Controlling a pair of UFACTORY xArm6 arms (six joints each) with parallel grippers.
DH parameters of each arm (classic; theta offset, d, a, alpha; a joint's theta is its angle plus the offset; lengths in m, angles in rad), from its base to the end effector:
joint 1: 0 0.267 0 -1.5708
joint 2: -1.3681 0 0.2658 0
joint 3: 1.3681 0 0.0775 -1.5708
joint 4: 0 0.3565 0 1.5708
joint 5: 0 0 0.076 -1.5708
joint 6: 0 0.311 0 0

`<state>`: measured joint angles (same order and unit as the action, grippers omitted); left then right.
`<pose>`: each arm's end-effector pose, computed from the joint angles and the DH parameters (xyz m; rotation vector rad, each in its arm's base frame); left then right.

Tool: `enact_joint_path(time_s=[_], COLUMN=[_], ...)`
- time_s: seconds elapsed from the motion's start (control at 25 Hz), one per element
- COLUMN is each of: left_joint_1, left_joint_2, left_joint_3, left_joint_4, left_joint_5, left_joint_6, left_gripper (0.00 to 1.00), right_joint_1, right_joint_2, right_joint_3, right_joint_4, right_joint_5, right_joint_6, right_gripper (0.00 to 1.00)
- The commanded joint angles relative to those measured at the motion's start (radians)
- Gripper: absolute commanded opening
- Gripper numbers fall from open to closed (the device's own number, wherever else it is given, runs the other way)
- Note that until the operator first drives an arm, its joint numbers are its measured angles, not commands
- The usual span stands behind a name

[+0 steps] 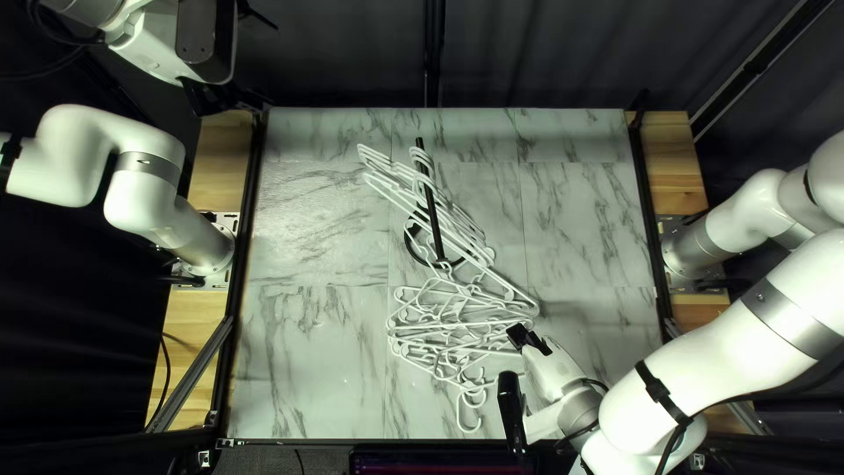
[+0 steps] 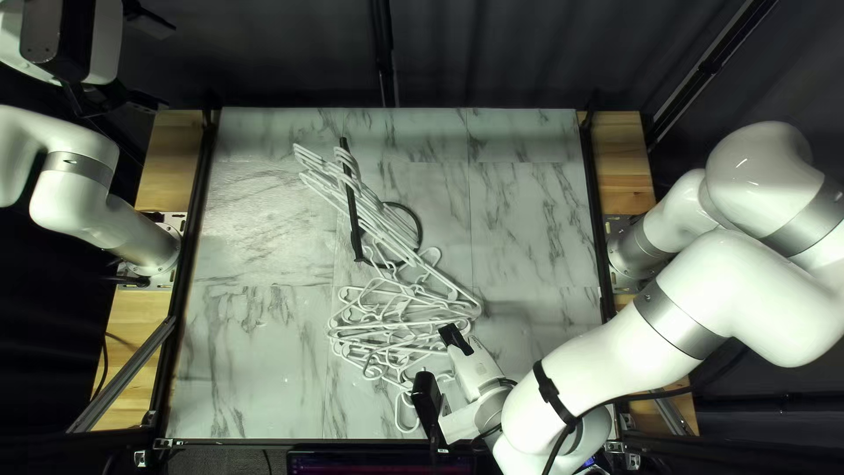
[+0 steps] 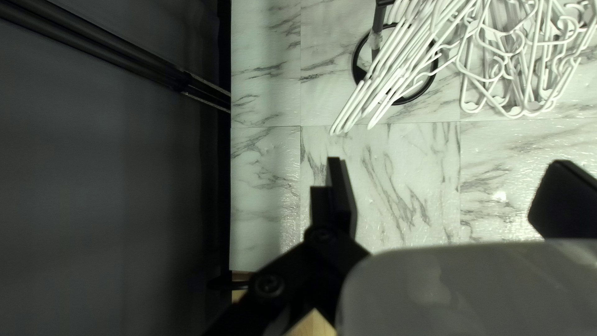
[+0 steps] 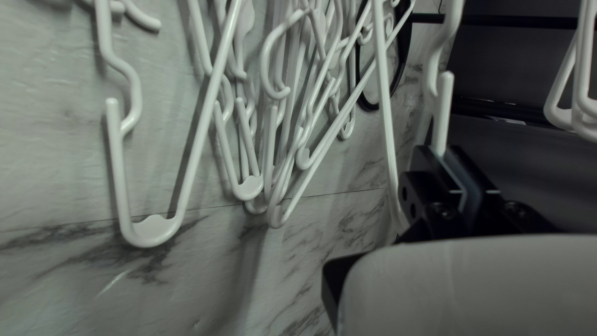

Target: Remove hangers from rack and place onto table

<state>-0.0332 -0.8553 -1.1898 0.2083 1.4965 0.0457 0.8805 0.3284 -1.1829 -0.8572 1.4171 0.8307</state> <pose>0.3463 0.0515 0.4901 -2.8245 0.0505 -0.7928 0.4397 0.1814 0.0940 2.1610 0.4894 0.2958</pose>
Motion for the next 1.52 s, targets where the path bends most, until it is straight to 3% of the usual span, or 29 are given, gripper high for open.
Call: enact_joint_path(time_s=[0.04,0.32,0.4,0.88,0.96,1.16,1.32,1.52], left_joint_1=[0.000,0.000,0.000,0.000,0.000,0.000,0.000,0.000], left_joint_2=[0.000,0.000,0.000,0.000,0.000,0.000,0.000,0.000], left_joint_3=[0.000,0.000,0.000,0.000,0.000,0.000,0.000,0.000], left_joint_4=[0.000,0.000,0.000,0.000,0.000,0.000,0.000,0.000], left_joint_5=[0.000,0.000,0.000,0.000,0.000,0.000,0.000,0.000], left_joint_6=[0.000,0.000,0.000,0.000,0.000,0.000,0.000,0.000], left_gripper=[1.00,1.00,1.00,1.00,1.00,1.00,1.00,1.00], right_joint_1=[0.008,0.048,0.053,0.047,0.036,0.034,0.046,0.055], right_joint_2=[-0.028,-0.028,-0.012,-0.002,0.060,0.235,0.279,0.253], right_joint_3=[0.023,0.065,0.086,0.099,0.062,-0.077,-0.075,-0.032], right_joint_4=[-0.028,-0.112,-0.149,-0.161,-0.207,-0.252,-0.280,-0.281], right_joint_5=[0.014,0.166,0.153,0.129,0.134,0.286,0.305,0.279], right_joint_6=[0.020,0.112,0.143,0.164,0.202,0.239,0.274,0.263], right_gripper=[0.00,0.00,0.00,0.00,0.00,0.00,0.00,0.01])
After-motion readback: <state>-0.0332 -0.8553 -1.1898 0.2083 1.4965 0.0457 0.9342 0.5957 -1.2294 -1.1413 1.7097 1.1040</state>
